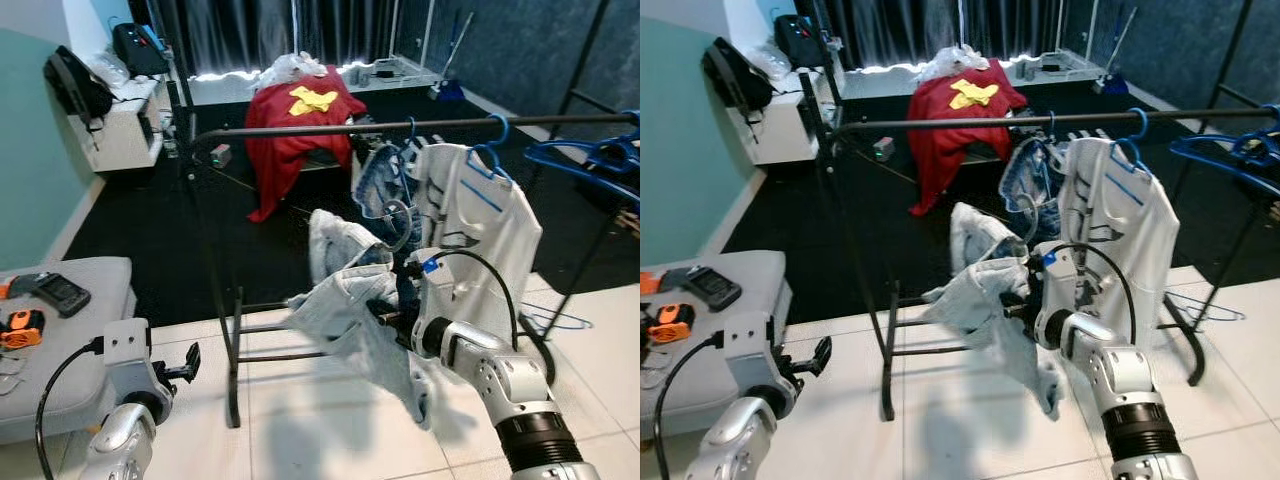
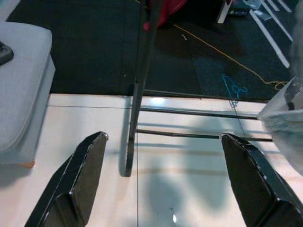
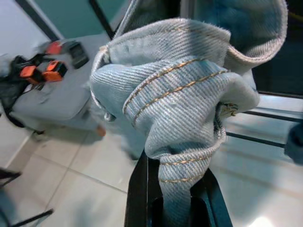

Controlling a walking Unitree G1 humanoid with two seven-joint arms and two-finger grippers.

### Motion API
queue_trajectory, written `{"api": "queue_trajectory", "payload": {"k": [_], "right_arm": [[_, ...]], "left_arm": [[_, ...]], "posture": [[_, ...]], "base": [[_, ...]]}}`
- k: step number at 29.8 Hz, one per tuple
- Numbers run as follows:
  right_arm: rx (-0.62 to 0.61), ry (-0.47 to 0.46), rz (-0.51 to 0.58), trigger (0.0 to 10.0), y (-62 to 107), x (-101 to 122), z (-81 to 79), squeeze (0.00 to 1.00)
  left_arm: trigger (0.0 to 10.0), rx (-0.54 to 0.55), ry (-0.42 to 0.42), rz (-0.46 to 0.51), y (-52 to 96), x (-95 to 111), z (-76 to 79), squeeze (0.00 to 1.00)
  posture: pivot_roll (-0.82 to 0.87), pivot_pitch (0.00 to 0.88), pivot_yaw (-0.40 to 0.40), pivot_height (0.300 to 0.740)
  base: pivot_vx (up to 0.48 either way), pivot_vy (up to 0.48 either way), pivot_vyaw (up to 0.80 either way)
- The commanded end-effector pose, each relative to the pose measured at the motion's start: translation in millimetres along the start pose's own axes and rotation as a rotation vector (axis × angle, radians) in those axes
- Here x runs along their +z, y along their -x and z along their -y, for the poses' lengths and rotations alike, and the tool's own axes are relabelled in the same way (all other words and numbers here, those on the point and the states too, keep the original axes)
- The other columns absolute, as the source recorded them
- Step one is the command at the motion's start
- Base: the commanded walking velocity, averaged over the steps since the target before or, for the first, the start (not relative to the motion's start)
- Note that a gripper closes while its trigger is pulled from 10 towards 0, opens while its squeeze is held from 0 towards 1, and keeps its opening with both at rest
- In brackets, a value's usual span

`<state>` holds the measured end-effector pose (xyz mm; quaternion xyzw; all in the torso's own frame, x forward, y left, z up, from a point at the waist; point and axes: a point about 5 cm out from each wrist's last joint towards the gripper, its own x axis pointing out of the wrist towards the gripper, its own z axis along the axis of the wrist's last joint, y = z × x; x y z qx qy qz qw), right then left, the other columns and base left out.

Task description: Hang hanger

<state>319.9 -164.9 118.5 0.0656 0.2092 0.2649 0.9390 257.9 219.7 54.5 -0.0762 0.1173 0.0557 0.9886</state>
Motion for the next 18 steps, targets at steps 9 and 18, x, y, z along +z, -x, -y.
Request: {"api": "queue_trajectory", "payload": {"k": [9,18], "right_arm": [[0.006,0.050,0.088,10.0,-1.2,30.5,-3.3,0.00],[0.019,0.059,0.088,10.0,0.2,35.1,-5.8,0.00]], "left_arm": [[10.0,0.009,-0.005,-0.020,-0.3,-3.9,-0.9,0.00],[10.0,0.002,-0.013,-0.013,0.5,-3.0,0.0,0.00]], "posture": [[-0.11,0.000,0.026,0.736],[-0.11,0.000,0.025,0.736]], "base": [[0.000,0.000,0.00],[0.130,0.000,0.00]]}}
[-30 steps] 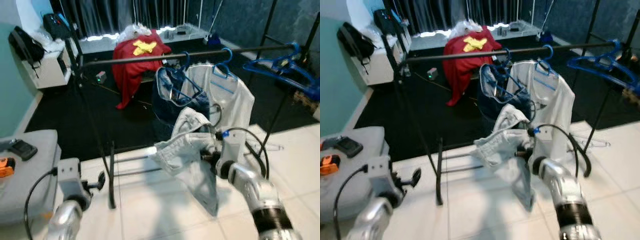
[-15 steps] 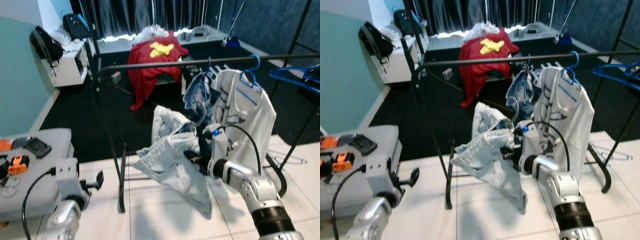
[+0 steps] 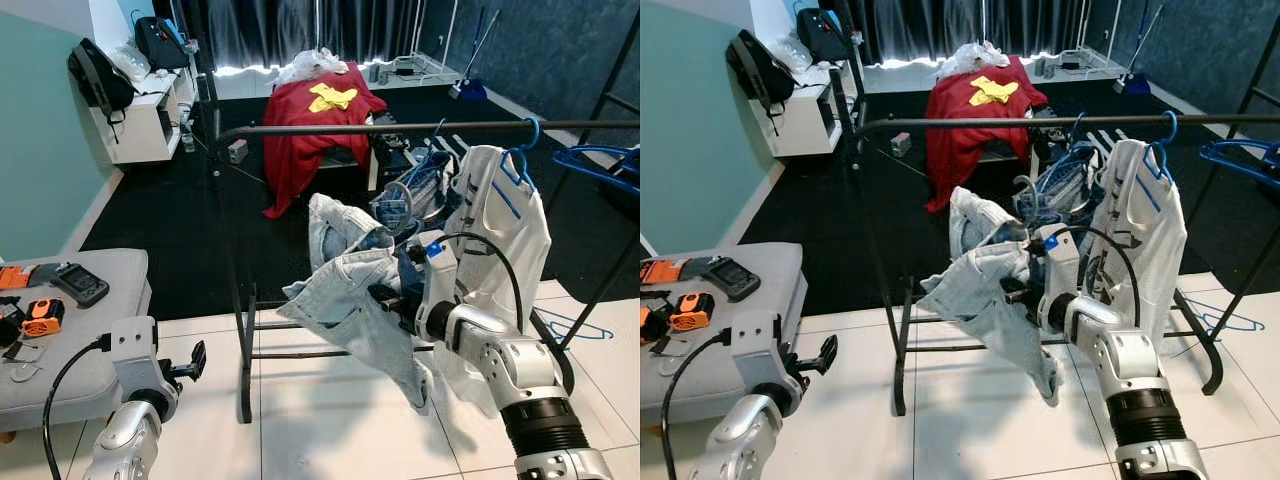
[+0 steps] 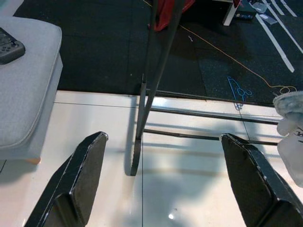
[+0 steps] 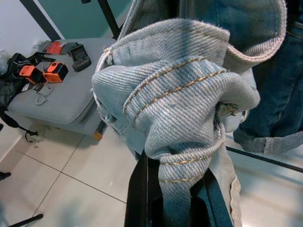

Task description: Hang hanger

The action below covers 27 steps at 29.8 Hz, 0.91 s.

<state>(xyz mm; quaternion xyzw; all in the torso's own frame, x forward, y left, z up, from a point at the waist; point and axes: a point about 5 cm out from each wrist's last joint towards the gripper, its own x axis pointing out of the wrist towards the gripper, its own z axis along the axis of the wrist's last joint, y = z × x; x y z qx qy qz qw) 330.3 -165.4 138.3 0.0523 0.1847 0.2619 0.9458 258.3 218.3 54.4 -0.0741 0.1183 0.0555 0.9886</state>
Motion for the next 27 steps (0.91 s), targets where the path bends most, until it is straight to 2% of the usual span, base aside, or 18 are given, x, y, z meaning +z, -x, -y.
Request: {"api": "queue_trajectory", "payload": {"k": [1,27], "right_arm": [[0.030,0.020,0.046,10.0,0.4,13.0,-6.0,0.00],[0.052,0.034,0.027,10.0,-1.2,14.0,-9.3,0.00]], "left_arm": [[10.0,0.002,-0.009,-0.011,0.8,-2.7,-1.4,0.00],[10.0,-0.017,-0.013,-0.006,0.6,-2.7,2.5,0.00]], "posture": [[-0.11,0.000,0.025,0.736],[-0.11,0.000,0.023,0.736]], "base": [[0.292,0.000,0.00],[0.320,0.000,0.00]]}}
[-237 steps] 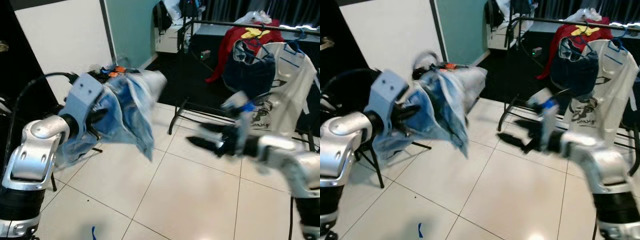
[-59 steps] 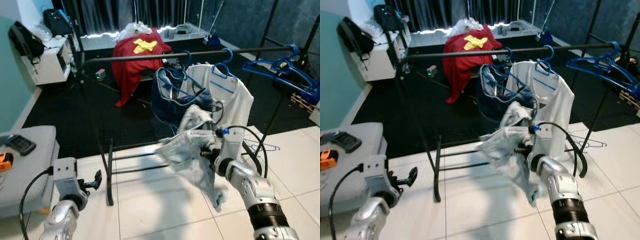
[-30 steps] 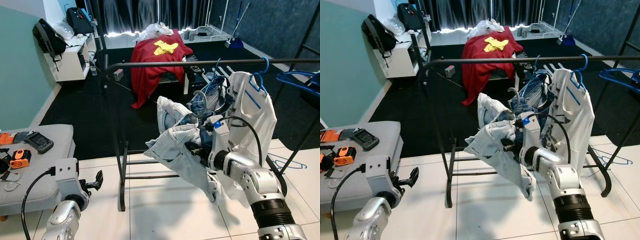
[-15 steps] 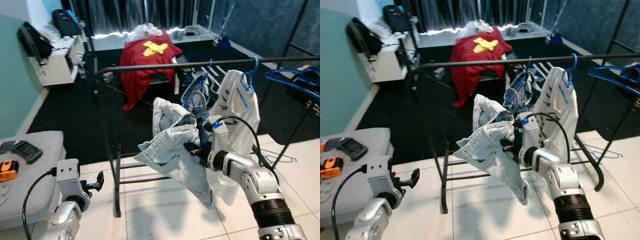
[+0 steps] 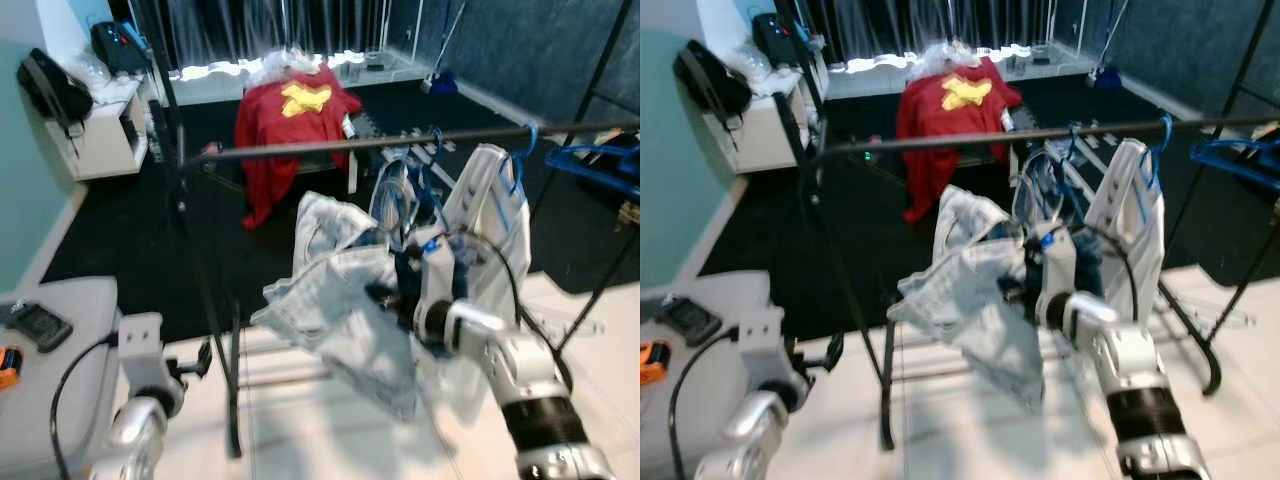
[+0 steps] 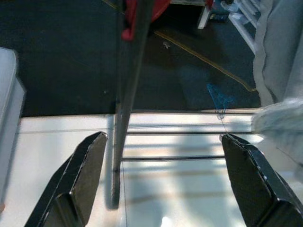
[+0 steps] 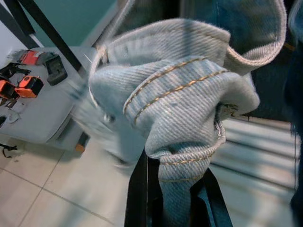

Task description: Hang hanger

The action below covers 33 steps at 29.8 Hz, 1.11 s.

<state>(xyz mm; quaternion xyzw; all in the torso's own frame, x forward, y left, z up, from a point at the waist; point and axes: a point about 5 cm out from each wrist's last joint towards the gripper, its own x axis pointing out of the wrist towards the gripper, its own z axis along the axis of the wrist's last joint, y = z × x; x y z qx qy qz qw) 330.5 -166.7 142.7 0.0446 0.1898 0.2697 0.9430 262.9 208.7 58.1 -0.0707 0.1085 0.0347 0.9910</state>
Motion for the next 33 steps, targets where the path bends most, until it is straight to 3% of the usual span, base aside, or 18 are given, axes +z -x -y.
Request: {"api": "queue_trajectory", "payload": {"k": [1,10,22,33], "right_arm": [[0.038,0.021,0.041,10.0,-3.1,10.5,-9.5,0.00],[0.039,0.024,0.029,10.0,-2.7,10.8,-9.3,0.00],[-0.059,0.028,0.050,10.0,-3.3,22.7,2.6,0.00],[-0.161,-0.007,-0.120,10.0,-3.5,-0.5,15.2,0.00]], "left_arm": [[10.0,0.024,-0.002,-0.023,3.9,-5.8,-7.9,0.00],[10.0,0.025,-0.002,-0.024,4.4,-6.3,-8.0,0.00],[10.0,0.028,0.001,-0.024,5.0,-7.2,-7.5,0.00],[10.0,0.044,0.020,-0.088,5.7,-17.7,-7.7,0.00]], "posture": [[-0.11,0.000,0.023,0.736],[-0.11,0.000,0.023,0.736],[-0.10,0.000,0.019,0.736],[-0.10,0.000,0.019,0.736]], "base": [[0.330,0.000,0.00],[0.334,0.000,0.00],[0.333,0.000,0.00],[0.000,0.000,0.00]]}}
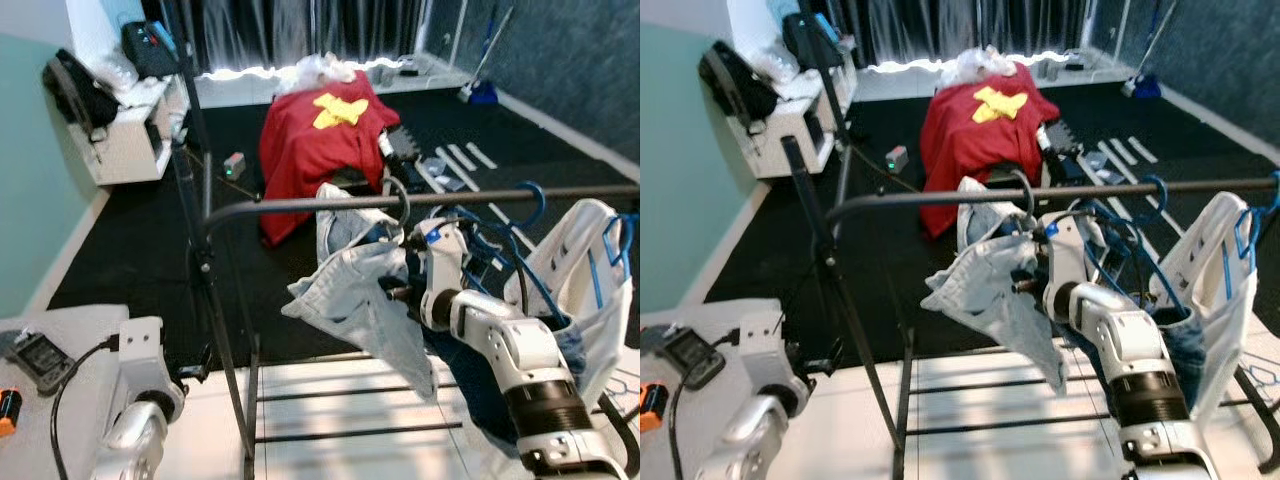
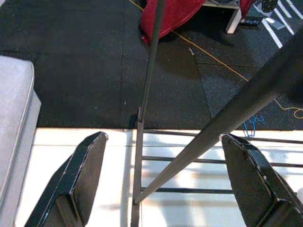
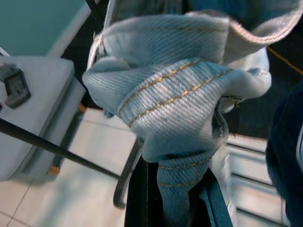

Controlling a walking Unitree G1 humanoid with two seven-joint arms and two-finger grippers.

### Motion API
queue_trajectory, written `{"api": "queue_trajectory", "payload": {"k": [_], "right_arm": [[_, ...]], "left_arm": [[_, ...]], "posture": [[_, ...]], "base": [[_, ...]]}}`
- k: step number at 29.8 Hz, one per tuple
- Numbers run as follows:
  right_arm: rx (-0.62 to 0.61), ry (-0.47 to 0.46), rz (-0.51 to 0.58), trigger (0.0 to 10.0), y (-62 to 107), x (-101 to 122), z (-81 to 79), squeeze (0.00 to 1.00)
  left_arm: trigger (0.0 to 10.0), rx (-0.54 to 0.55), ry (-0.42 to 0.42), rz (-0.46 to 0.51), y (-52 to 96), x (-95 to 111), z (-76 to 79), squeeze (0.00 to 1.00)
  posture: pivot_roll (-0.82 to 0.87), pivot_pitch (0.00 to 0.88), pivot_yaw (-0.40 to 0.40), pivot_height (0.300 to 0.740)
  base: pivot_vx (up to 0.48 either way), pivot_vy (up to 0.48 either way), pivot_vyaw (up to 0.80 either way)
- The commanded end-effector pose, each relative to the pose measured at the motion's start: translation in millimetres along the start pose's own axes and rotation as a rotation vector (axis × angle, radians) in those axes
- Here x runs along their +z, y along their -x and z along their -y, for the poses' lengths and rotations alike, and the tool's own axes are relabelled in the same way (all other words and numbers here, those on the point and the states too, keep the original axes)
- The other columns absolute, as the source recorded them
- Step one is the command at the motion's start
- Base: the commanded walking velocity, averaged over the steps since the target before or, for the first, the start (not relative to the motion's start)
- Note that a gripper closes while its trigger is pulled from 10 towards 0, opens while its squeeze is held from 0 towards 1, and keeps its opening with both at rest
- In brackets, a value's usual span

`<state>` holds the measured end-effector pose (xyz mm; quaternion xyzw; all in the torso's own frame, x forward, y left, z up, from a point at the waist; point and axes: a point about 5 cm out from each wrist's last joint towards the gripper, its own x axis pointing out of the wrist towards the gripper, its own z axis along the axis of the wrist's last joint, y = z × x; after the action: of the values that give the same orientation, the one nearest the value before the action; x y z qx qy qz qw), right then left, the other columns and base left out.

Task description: Hang hanger

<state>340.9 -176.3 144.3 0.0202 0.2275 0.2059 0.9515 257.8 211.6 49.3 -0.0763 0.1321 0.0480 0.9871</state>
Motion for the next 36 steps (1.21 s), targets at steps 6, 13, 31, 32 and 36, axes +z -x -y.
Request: {"api": "queue_trajectory", "payload": {"k": [6,13,31,32,36], "right_arm": [[-0.024,-0.022,-0.077,10.0,-1.4,-19.3,4.4,1.00],[-0.022,-0.008,-0.049,10.0,-0.6,-32.0,2.3,1.00],[-0.170,0.082,0.065,10.0,13.0,-83.2,13.0,0.00],[-0.171,0.071,0.036,10.0,15.0,-95.7,15.9,0.00],[-0.174,0.052,0.010,10.0,16.9,-107.2,18.5,0.00]], "left_arm": [[10.0,0.027,-0.007,-0.063,3.7,-12.1,-7.9,0.00],[10.0,0.017,-0.017,-0.072,4.7,-14.8,-9.3,0.00],[10.0,0.023,-0.024,-0.142,13.8,-39.0,-18.8,0.00],[10.0,0.031,-0.023,-0.150,15.5,-42.1,-20.9,0.00],[10.0,0.038,-0.023,-0.159,17.1,-45.5,-22.7,0.00]], "posture": [[-0.10,0.000,0.021,0.736],[-0.11,0.000,0.021,0.736],[-0.11,0.000,0.018,0.736],[-0.11,0.000,0.015,0.736],[-0.11,0.000,0.015,0.736]], "base": [[0.000,0.000,0.00],[0.000,0.000,0.00],[-0.129,0.000,0.00],[-0.386,0.000,0.00],[-0.386,0.000,0.00]]}}
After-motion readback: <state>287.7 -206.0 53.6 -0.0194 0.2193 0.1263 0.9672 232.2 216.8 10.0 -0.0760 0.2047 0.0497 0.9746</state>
